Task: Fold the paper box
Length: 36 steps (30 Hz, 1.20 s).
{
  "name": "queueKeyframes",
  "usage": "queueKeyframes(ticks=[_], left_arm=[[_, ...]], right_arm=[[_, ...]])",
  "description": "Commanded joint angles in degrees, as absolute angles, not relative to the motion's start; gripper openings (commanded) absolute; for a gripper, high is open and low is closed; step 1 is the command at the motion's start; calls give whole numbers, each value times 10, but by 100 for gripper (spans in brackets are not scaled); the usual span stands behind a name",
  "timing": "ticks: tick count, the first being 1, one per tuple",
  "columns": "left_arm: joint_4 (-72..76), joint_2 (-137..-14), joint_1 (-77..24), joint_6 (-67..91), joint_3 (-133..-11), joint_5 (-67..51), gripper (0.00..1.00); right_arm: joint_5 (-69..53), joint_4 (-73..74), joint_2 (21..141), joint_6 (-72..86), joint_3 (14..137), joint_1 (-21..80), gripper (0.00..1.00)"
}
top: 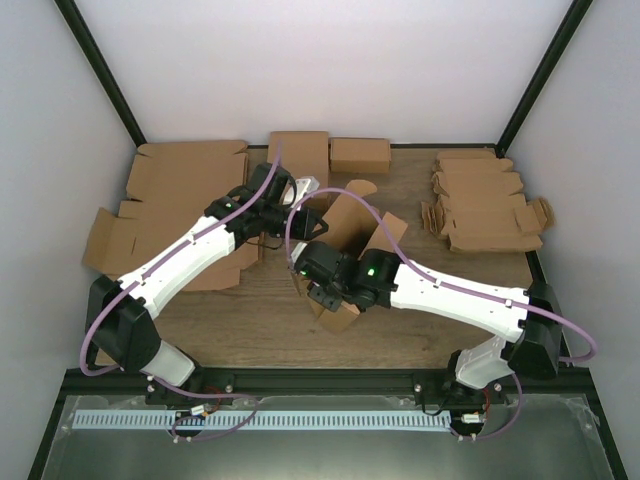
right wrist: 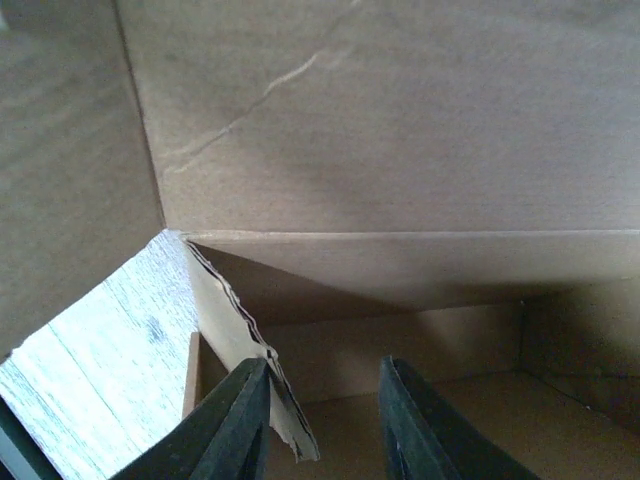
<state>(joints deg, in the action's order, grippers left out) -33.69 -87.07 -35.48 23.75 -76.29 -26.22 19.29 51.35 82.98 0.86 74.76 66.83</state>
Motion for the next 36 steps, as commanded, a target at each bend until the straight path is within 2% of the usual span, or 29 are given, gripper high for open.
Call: queueKeyframes(ticks=[1, 4, 6, 13, 16, 20, 25, 28, 36], left_arm=[[-338, -877, -355, 232, -766, -279, 11], [-337, -876, -355, 233, -765, -281, 11], [-336, -876, -356, 236, -764, -281, 11], [-317, -876, -373, 249, -752, -287, 10], [-312, -880, -380, 254, -749, -289, 10], [-311, -882, -385, 255, -749, -287, 10], [-314, -882, -386, 254, -752, -279, 11], [-316, -883, -386, 254, -754, -277, 11], [-332, -890, -386, 246, -768, -265, 11]], right_arm=[[237, 521, 839, 10, 778, 663, 31], [245, 518, 849, 10, 777, 662, 30], [252, 513, 856, 11, 775, 663, 25], [276, 497, 868, 22, 765, 663, 21], [296, 492, 866, 34, 758, 663, 24], [315, 488, 854, 41, 755, 663, 35], [322, 495, 845, 43, 754, 654, 36], [323, 498, 841, 43, 749, 651, 31], [316, 516, 829, 48, 749, 640, 29]])
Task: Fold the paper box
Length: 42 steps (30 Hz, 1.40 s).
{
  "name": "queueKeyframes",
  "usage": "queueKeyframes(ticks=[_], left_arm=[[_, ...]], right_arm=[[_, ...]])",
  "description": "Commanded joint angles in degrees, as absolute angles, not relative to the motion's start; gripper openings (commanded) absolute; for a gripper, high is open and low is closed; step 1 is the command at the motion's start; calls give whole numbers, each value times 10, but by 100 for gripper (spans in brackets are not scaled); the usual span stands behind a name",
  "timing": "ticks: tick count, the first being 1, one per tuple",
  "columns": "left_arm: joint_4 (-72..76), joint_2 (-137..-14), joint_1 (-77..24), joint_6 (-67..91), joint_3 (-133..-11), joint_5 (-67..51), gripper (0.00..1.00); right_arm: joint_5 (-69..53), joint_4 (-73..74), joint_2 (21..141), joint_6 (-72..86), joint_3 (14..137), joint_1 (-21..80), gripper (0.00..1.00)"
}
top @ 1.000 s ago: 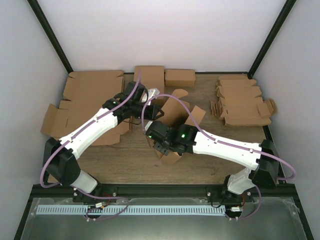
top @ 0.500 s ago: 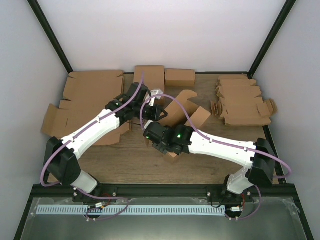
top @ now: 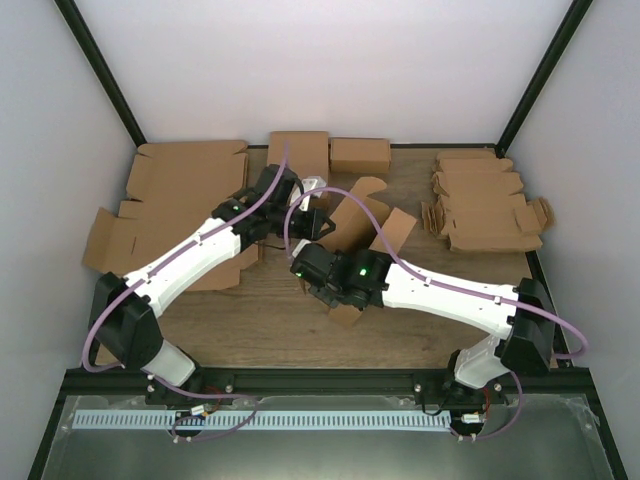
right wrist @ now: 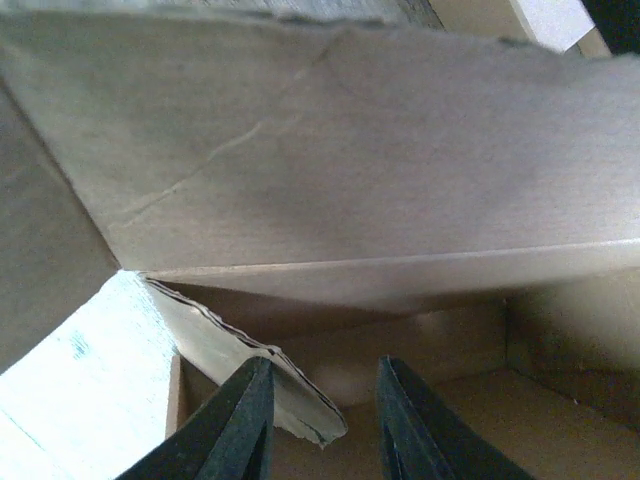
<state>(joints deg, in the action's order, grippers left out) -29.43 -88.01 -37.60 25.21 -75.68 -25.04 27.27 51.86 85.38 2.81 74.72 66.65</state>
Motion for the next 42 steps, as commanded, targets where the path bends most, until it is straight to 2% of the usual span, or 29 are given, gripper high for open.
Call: queueKeyframes(ticks=[1, 10, 18, 29, 32, 42], left_arm=[[-331, -891, -386, 247, -769, -264, 10], [-330, -895, -386, 247, -770, -267, 10], [-332, -898, -386, 245, -771, -268, 10], [-331, -904, -386, 244, -772, -270, 10], [-332, -903, -386, 244, -772, -269, 10], [-329, -904, -386, 246, -773, -269, 10]], right_arm=[[316, 516, 828, 48, 747, 636, 29], [311, 494, 827, 52, 732, 617, 25], [306, 479, 808, 62, 732, 583, 33], [303, 477, 803, 65, 727, 571, 33], [307, 479, 800, 67, 734, 570, 41], [283, 490, 792, 51, 745, 569, 41]])
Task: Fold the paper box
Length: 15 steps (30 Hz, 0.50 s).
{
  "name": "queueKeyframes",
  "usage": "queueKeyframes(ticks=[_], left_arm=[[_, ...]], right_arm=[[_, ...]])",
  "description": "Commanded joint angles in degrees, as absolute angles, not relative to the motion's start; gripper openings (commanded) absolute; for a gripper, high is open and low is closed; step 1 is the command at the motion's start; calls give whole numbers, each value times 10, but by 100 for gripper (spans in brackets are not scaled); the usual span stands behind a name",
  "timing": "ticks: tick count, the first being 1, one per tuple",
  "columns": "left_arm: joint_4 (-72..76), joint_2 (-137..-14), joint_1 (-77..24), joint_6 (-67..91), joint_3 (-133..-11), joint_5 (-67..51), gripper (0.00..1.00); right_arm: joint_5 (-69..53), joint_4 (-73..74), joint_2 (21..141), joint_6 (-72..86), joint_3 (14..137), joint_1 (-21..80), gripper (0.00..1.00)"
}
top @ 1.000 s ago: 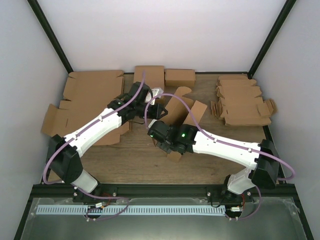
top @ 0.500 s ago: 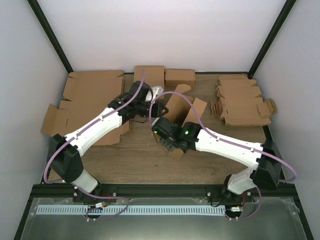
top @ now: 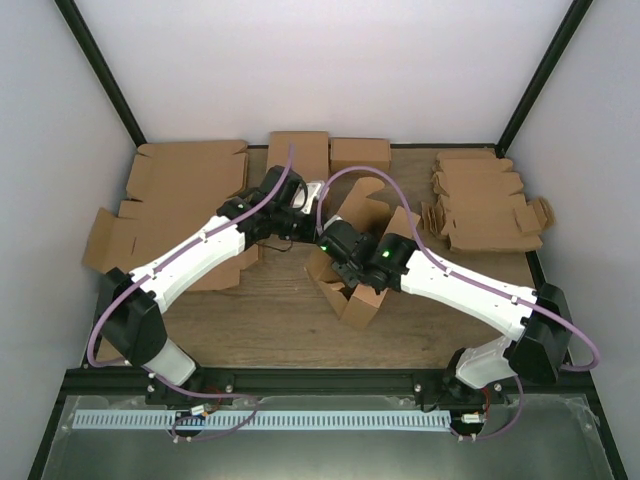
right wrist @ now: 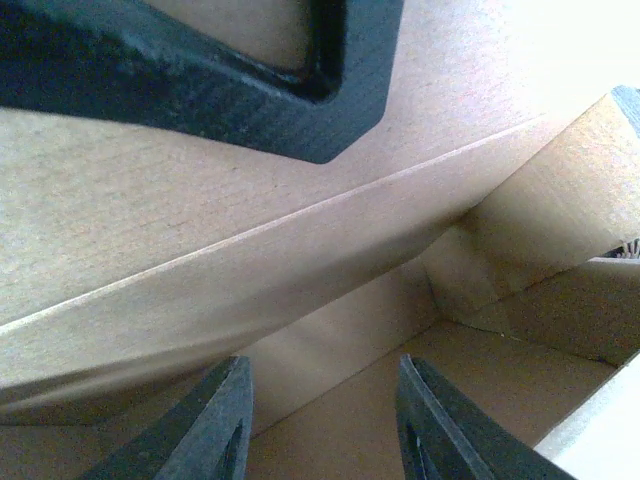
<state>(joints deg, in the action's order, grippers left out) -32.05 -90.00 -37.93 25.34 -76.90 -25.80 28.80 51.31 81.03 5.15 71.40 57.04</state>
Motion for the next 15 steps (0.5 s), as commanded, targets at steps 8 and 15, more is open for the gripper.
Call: queueKeyframes(ticks=[8, 15], left_arm=[[-327, -903, -386, 248, -776, -269, 10], [-328, -909, -387, 246, -781, -269, 10]], right_arm=[[228, 497, 750, 67, 771, 569, 49], [126, 527, 699, 126, 772, 480, 56]])
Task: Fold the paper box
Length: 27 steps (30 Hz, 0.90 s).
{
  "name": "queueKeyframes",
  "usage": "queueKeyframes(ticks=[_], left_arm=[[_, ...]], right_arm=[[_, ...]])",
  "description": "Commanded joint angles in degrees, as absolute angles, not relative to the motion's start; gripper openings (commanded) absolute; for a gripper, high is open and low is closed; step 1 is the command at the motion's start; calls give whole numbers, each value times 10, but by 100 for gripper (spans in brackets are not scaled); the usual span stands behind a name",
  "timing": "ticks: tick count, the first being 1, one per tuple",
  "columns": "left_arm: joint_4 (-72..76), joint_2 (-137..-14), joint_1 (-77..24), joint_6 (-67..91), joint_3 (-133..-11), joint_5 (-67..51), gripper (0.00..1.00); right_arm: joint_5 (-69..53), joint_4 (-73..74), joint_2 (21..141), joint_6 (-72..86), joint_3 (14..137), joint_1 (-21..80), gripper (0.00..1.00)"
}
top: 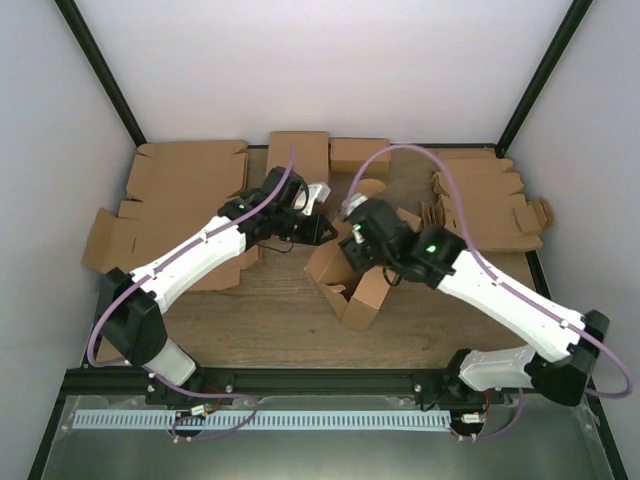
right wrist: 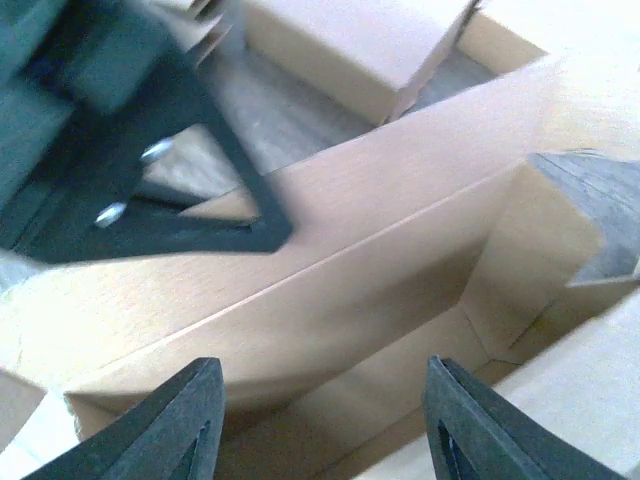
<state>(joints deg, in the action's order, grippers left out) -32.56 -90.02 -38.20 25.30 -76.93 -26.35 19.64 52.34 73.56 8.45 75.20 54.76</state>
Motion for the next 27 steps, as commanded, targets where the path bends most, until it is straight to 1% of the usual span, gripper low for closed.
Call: queueKeyframes(ticks=[1, 5, 8, 13, 17, 19, 20, 23, 27], left_arm=[[-328, -909, -387, 247, -781, -269, 10], [-327, -910, -388, 247, -781, -268, 10], [-327, -910, -389, 247, -782, -267, 10], [-331, -908, -390, 244, -782, -265, 10], [-332, -907, -389, 243, -782, -263, 10], [-331, -907, -389, 244, -783, -265, 10], [-330, -908, -389, 244, -784, -266, 10], [-329, -910, -391, 246, -787, -267, 10], [-326, -913, -401, 252, -791, -268, 10]], right_arm=[[99, 522, 687, 130, 764, 456, 57], [2, 499, 640, 155, 728, 354, 65], [-54, 486, 613, 189, 687, 274, 66], [-182, 457, 566, 222, 605, 135, 71], [-225, 429, 532, 252, 551, 117, 72], [-269, 414, 528, 264, 528, 117, 72], [-313, 402, 527, 268, 516, 117, 71], [-390, 356, 528, 287, 477, 117, 66], [-422, 326, 529, 301, 448, 117, 63]])
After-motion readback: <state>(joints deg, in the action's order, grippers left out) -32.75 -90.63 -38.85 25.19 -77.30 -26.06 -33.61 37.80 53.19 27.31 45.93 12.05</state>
